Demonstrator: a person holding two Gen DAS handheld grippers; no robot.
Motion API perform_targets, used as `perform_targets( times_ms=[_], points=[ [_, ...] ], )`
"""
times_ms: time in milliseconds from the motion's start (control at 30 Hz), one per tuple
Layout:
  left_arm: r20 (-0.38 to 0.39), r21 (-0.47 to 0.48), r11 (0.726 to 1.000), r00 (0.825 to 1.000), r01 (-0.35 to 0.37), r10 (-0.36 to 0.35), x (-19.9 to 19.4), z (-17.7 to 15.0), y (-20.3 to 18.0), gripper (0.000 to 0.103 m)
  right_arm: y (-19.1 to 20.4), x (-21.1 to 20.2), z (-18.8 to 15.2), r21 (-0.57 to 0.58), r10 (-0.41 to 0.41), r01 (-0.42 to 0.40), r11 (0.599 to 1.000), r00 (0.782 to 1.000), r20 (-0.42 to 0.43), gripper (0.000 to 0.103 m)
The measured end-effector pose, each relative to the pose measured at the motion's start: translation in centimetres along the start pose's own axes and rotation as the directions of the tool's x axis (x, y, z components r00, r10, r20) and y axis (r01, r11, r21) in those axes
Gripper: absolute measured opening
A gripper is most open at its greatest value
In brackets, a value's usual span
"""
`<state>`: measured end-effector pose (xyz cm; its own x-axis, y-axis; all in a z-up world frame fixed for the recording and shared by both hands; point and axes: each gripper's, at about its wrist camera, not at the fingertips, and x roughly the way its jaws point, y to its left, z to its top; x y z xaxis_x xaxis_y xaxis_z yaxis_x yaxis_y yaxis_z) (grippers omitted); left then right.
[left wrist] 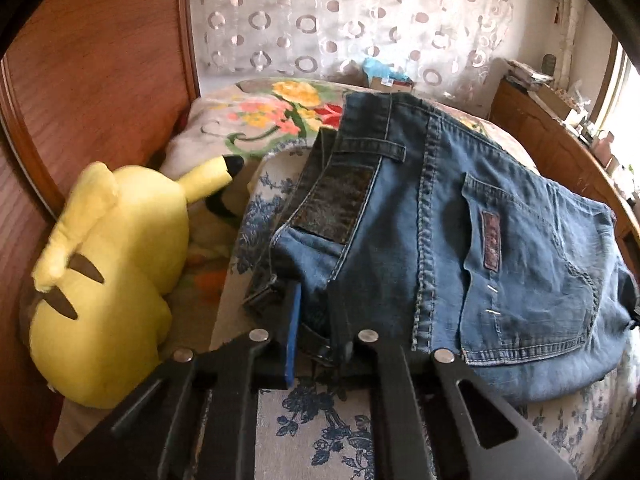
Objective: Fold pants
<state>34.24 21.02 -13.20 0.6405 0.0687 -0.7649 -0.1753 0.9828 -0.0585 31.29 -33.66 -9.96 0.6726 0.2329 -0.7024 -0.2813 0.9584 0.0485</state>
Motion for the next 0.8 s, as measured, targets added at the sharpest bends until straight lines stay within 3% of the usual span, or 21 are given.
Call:
perform_targets(
  times_ms=[200,533,800],
  points=[
    [0.111,0.0,1.0,0.994,-0.013,0.013,-3.9,0.2,-0.6,0.009,-0.2,-2.1,0.6,0.006,-0.003,0.003,1.0,0.996,0.089,0.014],
    [0.197,0.041,0.999,0.98,0.029,-0.037,-10.2,-0.1,-2.2,0.008,-0.5,-5.4,0.0,0.006,-0.038,0.037,0.999,0.987,0.158,0.013],
    [0.227,0.047,0.996,0.97,0.079,-0.087,-14.6,-4.3,-3.6,0.008,-1.3,-8.3,-3.2,0.026,-0.053,0.049,0.998,0.982,0.183,0.013]
  ],
)
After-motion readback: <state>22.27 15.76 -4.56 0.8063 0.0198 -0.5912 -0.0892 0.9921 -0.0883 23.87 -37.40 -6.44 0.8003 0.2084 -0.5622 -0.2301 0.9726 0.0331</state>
